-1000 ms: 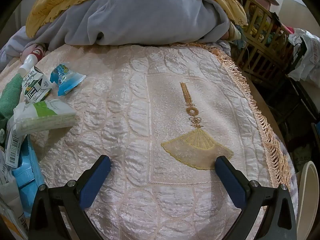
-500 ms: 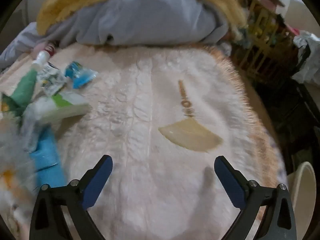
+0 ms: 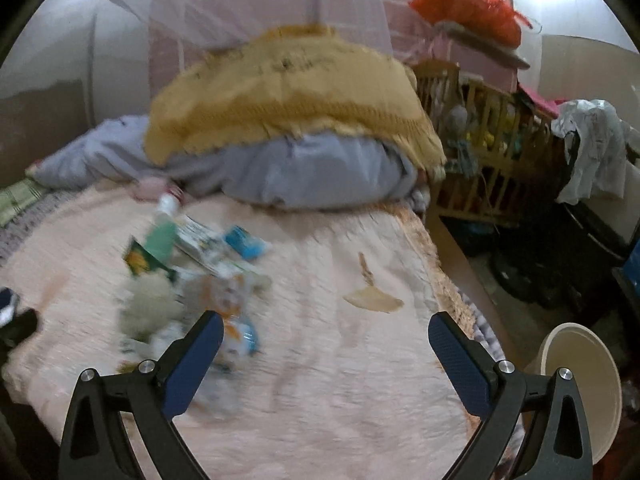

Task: Collect trash
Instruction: 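Move both tools over the trash pile on the bed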

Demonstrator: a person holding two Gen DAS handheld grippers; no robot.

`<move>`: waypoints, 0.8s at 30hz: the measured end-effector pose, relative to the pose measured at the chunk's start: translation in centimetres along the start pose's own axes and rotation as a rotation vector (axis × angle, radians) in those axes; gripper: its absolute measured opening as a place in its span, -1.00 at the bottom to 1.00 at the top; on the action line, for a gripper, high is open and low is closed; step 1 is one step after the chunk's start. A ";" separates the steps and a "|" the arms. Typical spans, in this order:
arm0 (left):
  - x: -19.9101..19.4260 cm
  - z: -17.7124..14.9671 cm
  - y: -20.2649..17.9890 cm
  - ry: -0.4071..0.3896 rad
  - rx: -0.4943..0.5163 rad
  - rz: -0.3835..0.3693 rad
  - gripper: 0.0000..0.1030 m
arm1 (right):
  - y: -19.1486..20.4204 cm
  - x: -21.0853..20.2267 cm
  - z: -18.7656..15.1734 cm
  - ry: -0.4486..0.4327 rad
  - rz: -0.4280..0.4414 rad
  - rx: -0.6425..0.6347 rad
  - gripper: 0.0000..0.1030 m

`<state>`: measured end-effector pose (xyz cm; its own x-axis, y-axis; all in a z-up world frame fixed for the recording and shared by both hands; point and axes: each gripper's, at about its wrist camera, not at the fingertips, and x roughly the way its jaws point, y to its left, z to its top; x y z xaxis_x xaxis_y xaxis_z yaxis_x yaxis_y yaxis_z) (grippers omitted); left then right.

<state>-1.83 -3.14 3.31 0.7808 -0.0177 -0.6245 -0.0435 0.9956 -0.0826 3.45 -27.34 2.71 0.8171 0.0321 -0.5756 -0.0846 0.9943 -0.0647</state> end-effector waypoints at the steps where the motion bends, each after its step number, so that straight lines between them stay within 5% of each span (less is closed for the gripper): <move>1: -0.2 0.1 -0.1 -0.006 -0.002 0.000 0.86 | 0.6 -0.8 0.1 -0.023 0.006 0.007 0.97; 24: -1.1 0.4 -0.1 -0.075 0.005 0.032 0.86 | 3.2 -4.0 1.1 -0.095 0.057 0.023 0.97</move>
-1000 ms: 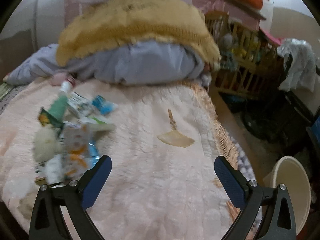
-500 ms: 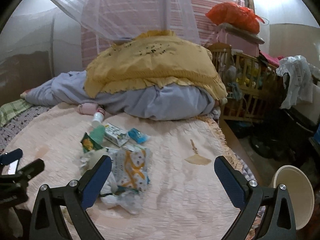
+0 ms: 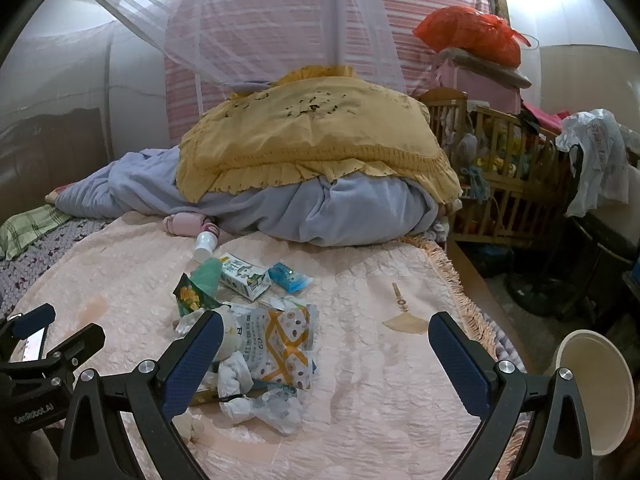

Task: Collect trash
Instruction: 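Move both tools over the trash pile on the bed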

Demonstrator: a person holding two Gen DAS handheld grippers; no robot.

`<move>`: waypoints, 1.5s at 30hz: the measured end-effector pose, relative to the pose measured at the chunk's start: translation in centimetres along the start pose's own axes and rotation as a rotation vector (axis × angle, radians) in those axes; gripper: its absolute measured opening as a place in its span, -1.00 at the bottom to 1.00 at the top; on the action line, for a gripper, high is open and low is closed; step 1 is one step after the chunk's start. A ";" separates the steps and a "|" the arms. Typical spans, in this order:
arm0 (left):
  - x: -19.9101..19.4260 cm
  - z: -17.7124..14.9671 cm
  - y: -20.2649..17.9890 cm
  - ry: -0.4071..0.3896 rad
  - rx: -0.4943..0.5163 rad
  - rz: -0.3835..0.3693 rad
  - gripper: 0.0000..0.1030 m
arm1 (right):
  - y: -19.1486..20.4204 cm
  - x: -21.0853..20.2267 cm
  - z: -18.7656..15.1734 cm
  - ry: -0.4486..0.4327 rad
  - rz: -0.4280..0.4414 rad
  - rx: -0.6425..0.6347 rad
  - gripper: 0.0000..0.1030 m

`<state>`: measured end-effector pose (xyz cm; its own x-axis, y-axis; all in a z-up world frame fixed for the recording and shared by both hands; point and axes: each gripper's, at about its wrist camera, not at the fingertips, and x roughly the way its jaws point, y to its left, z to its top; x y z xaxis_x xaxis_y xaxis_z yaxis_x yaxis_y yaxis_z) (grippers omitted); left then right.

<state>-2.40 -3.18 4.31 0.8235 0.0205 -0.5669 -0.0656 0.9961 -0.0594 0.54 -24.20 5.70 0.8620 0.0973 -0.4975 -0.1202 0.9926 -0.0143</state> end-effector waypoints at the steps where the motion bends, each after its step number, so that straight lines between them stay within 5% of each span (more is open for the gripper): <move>1: 0.1 0.0 0.0 0.002 0.000 -0.002 0.86 | 0.0 0.0 -0.1 0.000 -0.002 -0.001 0.97; 45: 2.6 -0.7 1.5 0.052 -0.038 0.009 0.86 | 0.3 2.2 -0.8 0.063 0.014 -0.023 0.98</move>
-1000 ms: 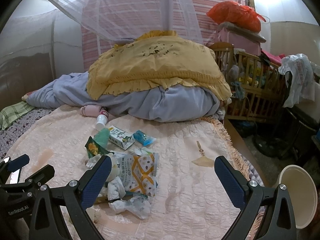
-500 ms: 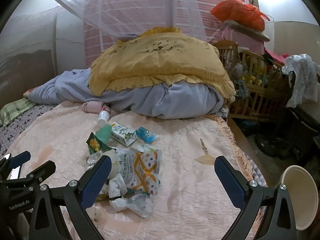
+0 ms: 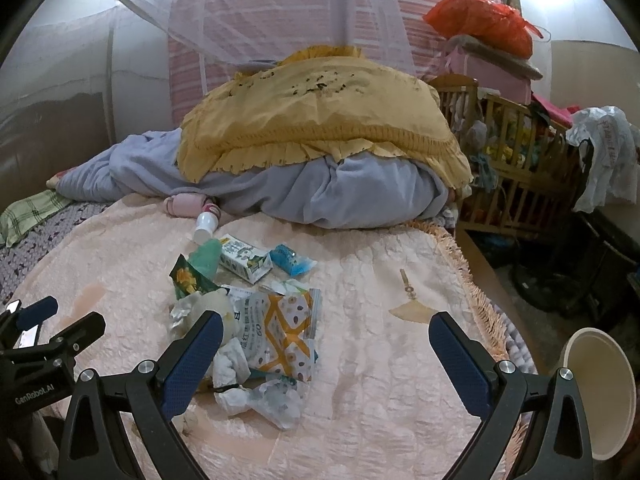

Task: Collect trash
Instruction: 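Move both tools over the trash pile on the bed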

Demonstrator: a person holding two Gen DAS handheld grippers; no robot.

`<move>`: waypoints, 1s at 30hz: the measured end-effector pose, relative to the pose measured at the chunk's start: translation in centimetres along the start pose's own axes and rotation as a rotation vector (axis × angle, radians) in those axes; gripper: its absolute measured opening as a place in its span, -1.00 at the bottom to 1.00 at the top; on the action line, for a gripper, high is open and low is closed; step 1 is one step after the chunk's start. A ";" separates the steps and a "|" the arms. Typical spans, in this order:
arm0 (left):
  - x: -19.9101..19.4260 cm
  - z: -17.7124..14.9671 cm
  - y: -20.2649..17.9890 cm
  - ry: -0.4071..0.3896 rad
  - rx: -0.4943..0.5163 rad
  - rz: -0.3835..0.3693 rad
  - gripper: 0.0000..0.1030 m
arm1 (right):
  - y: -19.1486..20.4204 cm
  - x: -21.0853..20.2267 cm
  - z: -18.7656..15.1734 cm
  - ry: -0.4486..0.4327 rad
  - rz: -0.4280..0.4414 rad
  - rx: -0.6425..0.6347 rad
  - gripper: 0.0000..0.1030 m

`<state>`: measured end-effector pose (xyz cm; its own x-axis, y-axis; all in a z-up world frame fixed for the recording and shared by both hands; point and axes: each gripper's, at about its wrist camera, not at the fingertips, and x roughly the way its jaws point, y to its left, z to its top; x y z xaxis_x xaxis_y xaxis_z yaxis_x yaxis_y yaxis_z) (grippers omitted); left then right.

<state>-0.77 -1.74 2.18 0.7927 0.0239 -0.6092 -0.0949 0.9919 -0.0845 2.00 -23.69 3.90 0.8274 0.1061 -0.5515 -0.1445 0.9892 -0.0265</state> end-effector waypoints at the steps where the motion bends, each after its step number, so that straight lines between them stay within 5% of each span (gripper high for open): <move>1: 0.0 0.0 0.0 0.001 -0.001 0.001 0.86 | 0.0 0.0 -0.1 0.002 0.001 0.000 0.98; 21: 0.6 -0.5 1.0 0.026 -0.003 0.039 0.86 | 0.4 0.9 -0.5 0.044 0.015 -0.022 0.98; 30: 0.5 -0.7 1.5 0.067 -0.016 -0.004 0.86 | -0.4 1.9 -1.3 0.102 0.031 -0.039 0.98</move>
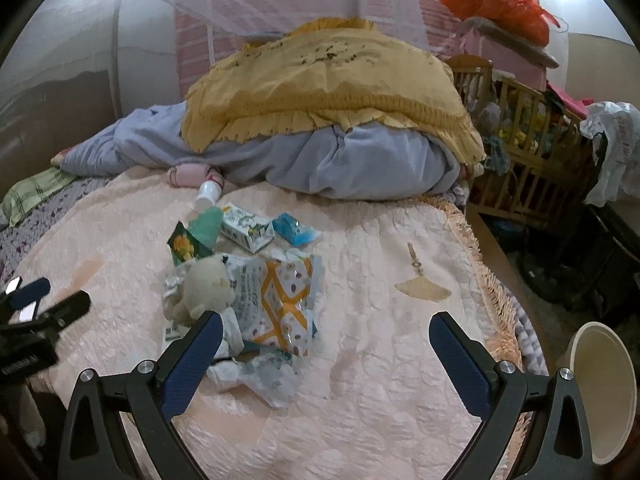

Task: Collect trash
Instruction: 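Move both tools over the trash pile on the bed, then grasp the crumpled beige tissue with the left tool while the right tool grasps the white foam block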

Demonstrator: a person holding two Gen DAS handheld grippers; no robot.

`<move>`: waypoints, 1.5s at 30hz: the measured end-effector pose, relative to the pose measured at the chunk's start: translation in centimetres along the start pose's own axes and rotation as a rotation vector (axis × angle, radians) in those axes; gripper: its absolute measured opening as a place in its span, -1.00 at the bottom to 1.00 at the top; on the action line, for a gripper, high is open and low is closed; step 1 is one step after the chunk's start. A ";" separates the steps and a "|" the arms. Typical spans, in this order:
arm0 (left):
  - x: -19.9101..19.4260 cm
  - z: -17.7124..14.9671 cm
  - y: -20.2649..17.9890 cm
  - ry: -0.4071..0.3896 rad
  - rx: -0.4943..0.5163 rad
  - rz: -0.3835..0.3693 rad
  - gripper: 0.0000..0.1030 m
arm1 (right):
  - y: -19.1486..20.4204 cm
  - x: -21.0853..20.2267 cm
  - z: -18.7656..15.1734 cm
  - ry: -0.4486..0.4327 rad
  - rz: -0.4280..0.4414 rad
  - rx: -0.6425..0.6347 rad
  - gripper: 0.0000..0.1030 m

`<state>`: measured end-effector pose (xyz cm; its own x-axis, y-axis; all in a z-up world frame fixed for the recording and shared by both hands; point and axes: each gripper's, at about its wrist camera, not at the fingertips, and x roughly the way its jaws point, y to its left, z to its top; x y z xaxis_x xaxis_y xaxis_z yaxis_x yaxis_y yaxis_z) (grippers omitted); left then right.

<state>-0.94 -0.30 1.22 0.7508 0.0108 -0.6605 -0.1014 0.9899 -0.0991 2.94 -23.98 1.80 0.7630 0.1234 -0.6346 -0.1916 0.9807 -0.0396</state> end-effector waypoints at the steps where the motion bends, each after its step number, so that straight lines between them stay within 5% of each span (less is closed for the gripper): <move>1: -0.2 -0.1 0.2 0.015 -0.002 -0.019 0.86 | -0.2 0.2 -0.1 0.009 0.004 -0.002 0.98; 13: -0.7 -4.0 -1.7 0.192 0.146 -0.192 0.86 | -1.2 1.9 -3.0 0.113 0.076 -0.049 0.98; 16: -0.4 -5.0 -3.3 0.209 0.202 -0.218 0.84 | -0.7 2.3 -3.3 0.126 0.074 -0.072 0.82; 22: 2.7 -5.6 -5.8 0.279 0.246 -0.267 0.15 | -1.5 2.5 -3.6 0.147 0.094 -0.045 0.75; 26: 4.9 -6.0 -6.3 0.337 0.253 -0.268 -0.64 | -2.1 2.4 -3.4 0.152 0.104 -0.030 0.75; 32: 2.1 -3.0 -2.0 0.307 0.075 -0.391 -0.69 | -0.9 2.1 -3.0 0.156 0.172 -0.041 0.75; 39: -0.5 -0.3 3.6 0.212 0.006 -0.234 -0.69 | 4.1 3.7 -3.4 0.229 0.381 -0.034 0.75; 43: 0.1 -0.5 6.6 0.217 -0.060 -0.160 -0.69 | 9.0 5.5 -4.2 0.300 0.539 -0.056 0.42; 45: 0.5 -1.0 7.4 0.213 -0.073 -0.138 -0.69 | 11.0 6.4 -4.3 0.321 0.587 -0.063 0.41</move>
<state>-2.01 6.90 -0.59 0.6073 -0.1613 -0.7779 -0.0598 0.9671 -0.2472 3.03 -13.09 -6.01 0.3020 0.5727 -0.7621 -0.5618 0.7528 0.3431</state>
